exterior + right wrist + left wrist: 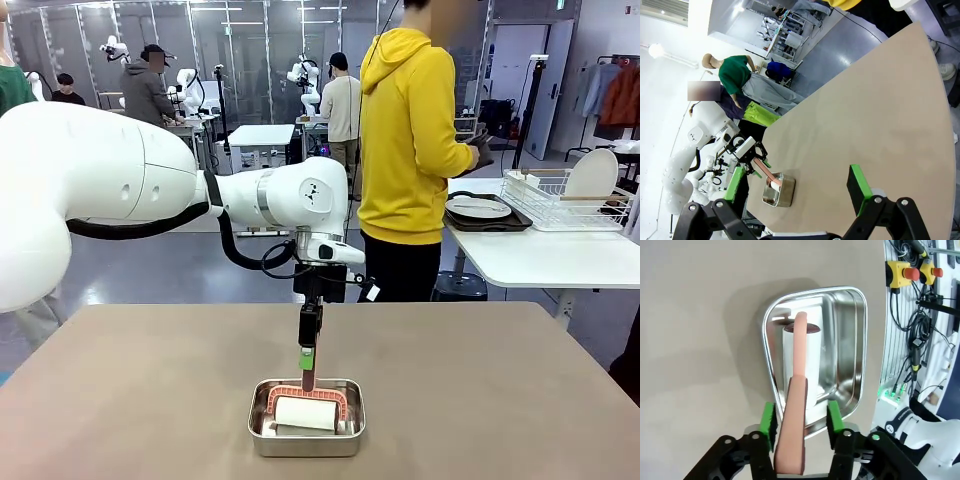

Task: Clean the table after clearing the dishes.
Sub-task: When the right (or left) Handle tray is removed, use the right hand (or left hand) to clean the right (or left) side of the table with the Lint Roller.

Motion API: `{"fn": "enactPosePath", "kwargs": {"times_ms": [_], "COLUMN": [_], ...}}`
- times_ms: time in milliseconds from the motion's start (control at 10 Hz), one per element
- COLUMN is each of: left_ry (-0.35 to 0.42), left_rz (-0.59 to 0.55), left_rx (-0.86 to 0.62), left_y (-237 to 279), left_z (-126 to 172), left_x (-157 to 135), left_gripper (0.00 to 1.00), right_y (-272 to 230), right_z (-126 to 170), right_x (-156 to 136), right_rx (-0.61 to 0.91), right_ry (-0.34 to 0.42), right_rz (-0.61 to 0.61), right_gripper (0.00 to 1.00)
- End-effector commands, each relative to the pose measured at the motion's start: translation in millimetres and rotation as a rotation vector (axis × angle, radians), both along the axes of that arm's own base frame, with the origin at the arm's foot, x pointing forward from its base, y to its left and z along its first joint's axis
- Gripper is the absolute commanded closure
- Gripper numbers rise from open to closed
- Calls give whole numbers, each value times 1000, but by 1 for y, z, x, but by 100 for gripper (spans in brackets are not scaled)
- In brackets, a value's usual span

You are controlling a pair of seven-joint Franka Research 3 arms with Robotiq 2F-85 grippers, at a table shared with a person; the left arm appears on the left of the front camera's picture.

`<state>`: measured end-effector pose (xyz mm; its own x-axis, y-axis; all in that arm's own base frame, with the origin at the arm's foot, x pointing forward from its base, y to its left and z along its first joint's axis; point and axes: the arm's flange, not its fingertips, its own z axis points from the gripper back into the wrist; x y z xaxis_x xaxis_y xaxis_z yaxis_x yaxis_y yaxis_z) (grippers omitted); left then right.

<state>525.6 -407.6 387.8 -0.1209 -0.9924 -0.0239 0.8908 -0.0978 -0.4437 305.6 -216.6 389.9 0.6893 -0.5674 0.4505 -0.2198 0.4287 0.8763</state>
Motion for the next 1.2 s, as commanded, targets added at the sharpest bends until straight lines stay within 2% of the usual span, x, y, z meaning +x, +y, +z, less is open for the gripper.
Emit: {"fn": "enactPosePath", "kwargs": {"times_ms": [0, 500, 800, 900, 1000, 1100], "left_ry": [2, 3, 3, -25, -82, -112], "left_rz": [13, 18, 49, 80, 157, 292], "left_rx": [-3, 12, -17, -59, -79, -88], "left_y": [6, 8, 11, 18, 34, 52], "left_z": [-7, -4, 12, 38, 76, 107], "left_x": [-9, -10, -13, -21, -37, -52], "left_gripper": [100, 100, 100, 100, 100, 100], "right_y": [1, 1, 1, 1, 1, 1], "right_z": [3, 3, 3, 3, 3, 3], "right_x": [-3, -3, -3, -3, -3, -3], "right_rx": [-3, -3, -3, -3, -3, -3], "right_ry": [-1, -1, -1, -1, -1, -1], "right_rz": [8, 8, 8, 8, 8, 8], "right_gripper": [0, 0, 0, 0, 0, 0]}}
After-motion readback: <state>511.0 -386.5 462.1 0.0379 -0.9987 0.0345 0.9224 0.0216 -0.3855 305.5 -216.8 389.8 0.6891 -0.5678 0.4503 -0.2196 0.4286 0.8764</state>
